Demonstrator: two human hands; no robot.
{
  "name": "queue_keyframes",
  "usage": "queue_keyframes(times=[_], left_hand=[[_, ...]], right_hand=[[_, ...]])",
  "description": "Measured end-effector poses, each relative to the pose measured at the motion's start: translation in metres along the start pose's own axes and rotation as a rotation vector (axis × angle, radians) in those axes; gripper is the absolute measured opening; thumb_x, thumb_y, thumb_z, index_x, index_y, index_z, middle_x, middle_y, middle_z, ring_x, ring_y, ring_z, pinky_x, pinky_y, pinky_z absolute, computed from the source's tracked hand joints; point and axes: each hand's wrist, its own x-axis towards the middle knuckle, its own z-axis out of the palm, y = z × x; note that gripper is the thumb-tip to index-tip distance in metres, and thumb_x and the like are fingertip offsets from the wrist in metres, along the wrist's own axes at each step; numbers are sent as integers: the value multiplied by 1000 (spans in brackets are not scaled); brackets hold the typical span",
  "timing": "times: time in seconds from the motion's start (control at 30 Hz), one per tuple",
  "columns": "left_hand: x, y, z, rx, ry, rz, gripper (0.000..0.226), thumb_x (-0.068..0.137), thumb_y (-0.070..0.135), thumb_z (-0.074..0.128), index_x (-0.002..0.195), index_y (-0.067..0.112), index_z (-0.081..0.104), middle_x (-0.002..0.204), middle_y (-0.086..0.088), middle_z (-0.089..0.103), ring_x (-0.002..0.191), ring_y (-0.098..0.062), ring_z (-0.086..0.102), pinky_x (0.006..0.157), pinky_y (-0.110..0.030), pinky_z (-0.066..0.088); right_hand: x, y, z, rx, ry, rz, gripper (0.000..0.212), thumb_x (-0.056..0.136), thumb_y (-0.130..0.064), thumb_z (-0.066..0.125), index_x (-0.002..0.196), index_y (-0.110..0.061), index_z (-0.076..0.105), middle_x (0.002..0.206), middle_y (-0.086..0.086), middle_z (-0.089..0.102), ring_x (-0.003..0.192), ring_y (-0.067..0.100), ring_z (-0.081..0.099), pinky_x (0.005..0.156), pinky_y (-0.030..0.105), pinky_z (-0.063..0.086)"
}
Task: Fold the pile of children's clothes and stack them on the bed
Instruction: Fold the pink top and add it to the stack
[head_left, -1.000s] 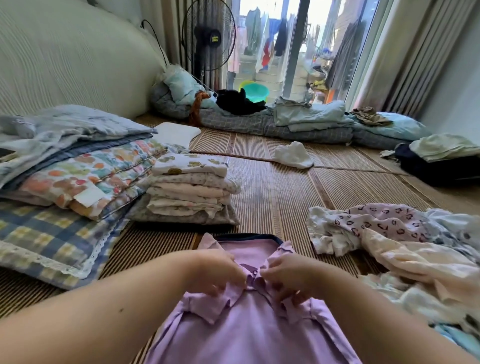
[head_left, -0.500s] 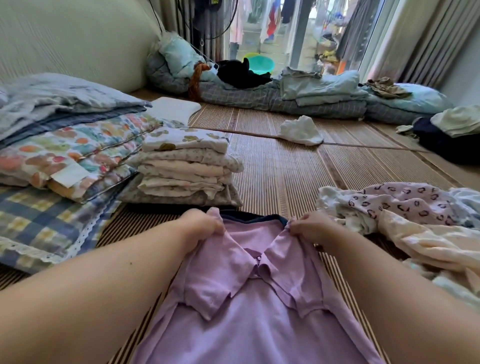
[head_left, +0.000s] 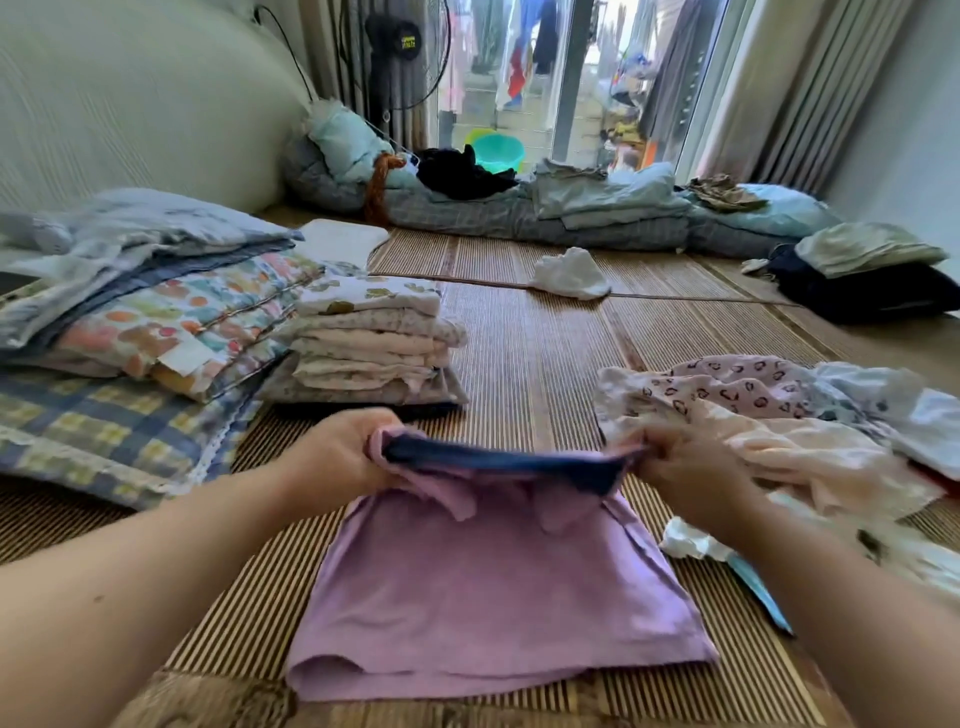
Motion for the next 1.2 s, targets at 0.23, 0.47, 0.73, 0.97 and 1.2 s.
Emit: queue_keyframes(times=[0.23, 0.47, 0.73, 0.97, 1.2], left_hand=[[-70, -10, 26, 688, -569, -54, 17, 71, 28, 61, 85, 35, 53, 122, 14, 59, 117, -12, 53, 96, -38, 47], [-81, 2, 24, 781, -701, -43, 35, 83, 49, 55, 118, 46, 60, 157, 13, 25, 139, -16, 33, 111, -38, 33], [-94, 42, 65, 994, -680, 152, 40, 92, 59, 33, 122, 41, 51, 110, 3, 62, 98, -21, 52, 91, -39, 42], [-90, 57, 87, 433, -677, 146, 57, 89, 45, 60, 142, 42, 40, 136, 13, 51, 127, -7, 42, 108, -31, 33], [-86, 11, 52, 775, -724, 69, 91, 72, 75, 56, 148, 48, 15, 160, 17, 2, 146, -6, 0, 117, -32, 1]], right_hand=[[-80, 11, 27, -737, -433, 151, 20, 85, -20, 55, 94, -33, 68, 96, -3, 67, 92, 17, 60, 76, 24, 44], [-86, 4, 68, -699, -434, 332, 82, 69, -83, 27, 130, -33, 53, 136, -1, 53, 120, 24, 51, 103, 50, 39], [-31, 22, 70, -875, -228, 312, 45, 101, -25, 27, 141, -46, 34, 162, -2, 9, 147, 36, -5, 110, 69, -7], [-27, 10, 72, -634, 15, -133, 31, 95, -29, 54, 125, -32, 62, 133, -7, 59, 124, 16, 52, 105, 36, 37], [-126, -21, 74, -684, -477, -210, 79, 71, -81, 40, 138, -40, 45, 132, -18, 56, 116, 5, 54, 96, 24, 43]])
